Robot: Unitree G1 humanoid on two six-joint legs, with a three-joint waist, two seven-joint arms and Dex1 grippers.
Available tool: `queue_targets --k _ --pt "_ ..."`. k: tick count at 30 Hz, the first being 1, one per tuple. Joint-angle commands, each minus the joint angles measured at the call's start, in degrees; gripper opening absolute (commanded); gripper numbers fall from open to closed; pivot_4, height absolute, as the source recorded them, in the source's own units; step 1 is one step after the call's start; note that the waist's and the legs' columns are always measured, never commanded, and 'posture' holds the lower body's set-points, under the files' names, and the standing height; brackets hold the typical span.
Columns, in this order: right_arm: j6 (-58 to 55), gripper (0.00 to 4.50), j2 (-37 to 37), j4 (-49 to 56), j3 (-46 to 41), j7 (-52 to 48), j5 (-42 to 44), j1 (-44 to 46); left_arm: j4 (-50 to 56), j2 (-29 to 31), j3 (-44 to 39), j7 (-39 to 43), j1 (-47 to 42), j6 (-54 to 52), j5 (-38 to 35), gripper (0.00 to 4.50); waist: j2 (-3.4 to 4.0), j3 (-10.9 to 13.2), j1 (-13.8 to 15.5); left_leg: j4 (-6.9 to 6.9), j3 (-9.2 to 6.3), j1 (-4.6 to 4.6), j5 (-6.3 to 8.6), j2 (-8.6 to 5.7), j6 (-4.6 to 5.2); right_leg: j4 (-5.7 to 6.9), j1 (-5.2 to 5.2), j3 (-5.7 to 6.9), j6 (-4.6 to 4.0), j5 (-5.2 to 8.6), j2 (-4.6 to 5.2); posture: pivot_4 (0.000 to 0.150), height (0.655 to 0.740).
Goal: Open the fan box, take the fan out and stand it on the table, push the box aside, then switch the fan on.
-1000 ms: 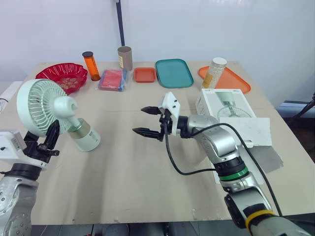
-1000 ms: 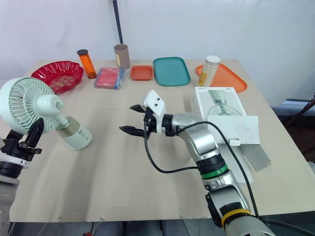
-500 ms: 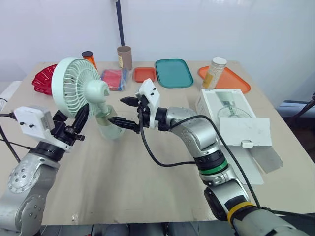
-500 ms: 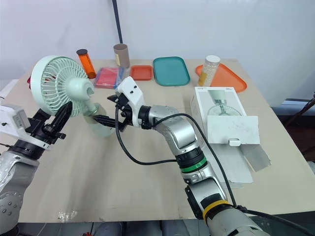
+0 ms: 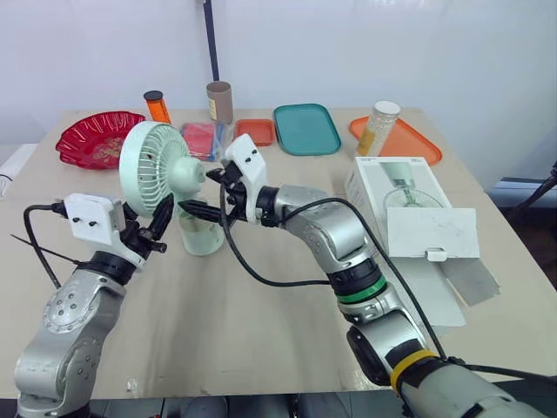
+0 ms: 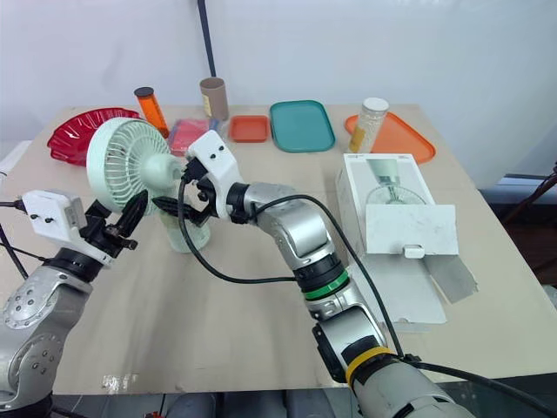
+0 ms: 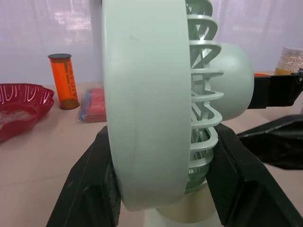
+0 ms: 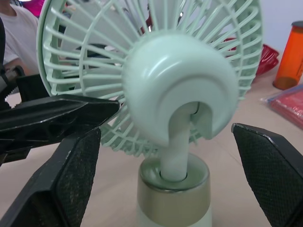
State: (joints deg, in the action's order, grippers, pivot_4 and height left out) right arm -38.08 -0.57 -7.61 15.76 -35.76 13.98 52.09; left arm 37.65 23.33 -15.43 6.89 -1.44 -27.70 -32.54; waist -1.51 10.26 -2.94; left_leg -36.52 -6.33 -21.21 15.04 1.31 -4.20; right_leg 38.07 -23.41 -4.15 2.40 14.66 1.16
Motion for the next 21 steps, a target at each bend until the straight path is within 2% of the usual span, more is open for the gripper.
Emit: queue_targets --k 1,19,20,21 --pt "1.91 4.50 -1.14 -0.40 0.71 0.29 -0.87 0.80 2.76 -0.46 -0.86 -0.42 -1.65 1.04 0.08 1.88 0.00 0.00 0.00 0.00 0.00 0.00 0.00 0.00 0.00 0.00 0.00 0.00 0.00 0.00 0.00 0.150 0.7400" --pt "7.16 4.50 -3.79 -8.45 0.36 1.81 -3.83 2.12 3.47 -0.93 -0.73 0.07 -0.94 0.85 0.08 1.88 0.00 0.00 0.01 0.00 -0.01 -0.01 0.00 0.00 -0.01 0.00 0.00 0.01 0.00 0.00 0.00 0.150 0.7400" --pt "7.26 4.00 -3.97 -8.67 0.28 2.00 -3.86 2.20 3.42 -0.95 -0.72 0.14 -0.87 0.91 0.12 1.88 0.00 0.00 0.00 0.00 0.00 -0.01 0.00 0.00 -0.01 0.00 0.00 0.01 0.00 0.00 0.00 0.150 0.7400" --pt "7.36 3.72 -4.14 -8.88 0.16 2.14 -3.88 2.30 3.31 -0.95 -0.66 0.27 -0.79 1.01 0.28 1.88 0.00 0.00 0.01 0.00 -0.01 -0.01 0.00 0.00 -0.01 0.00 0.00 0.01 0.00 0.00 0.00 0.150 0.7400"
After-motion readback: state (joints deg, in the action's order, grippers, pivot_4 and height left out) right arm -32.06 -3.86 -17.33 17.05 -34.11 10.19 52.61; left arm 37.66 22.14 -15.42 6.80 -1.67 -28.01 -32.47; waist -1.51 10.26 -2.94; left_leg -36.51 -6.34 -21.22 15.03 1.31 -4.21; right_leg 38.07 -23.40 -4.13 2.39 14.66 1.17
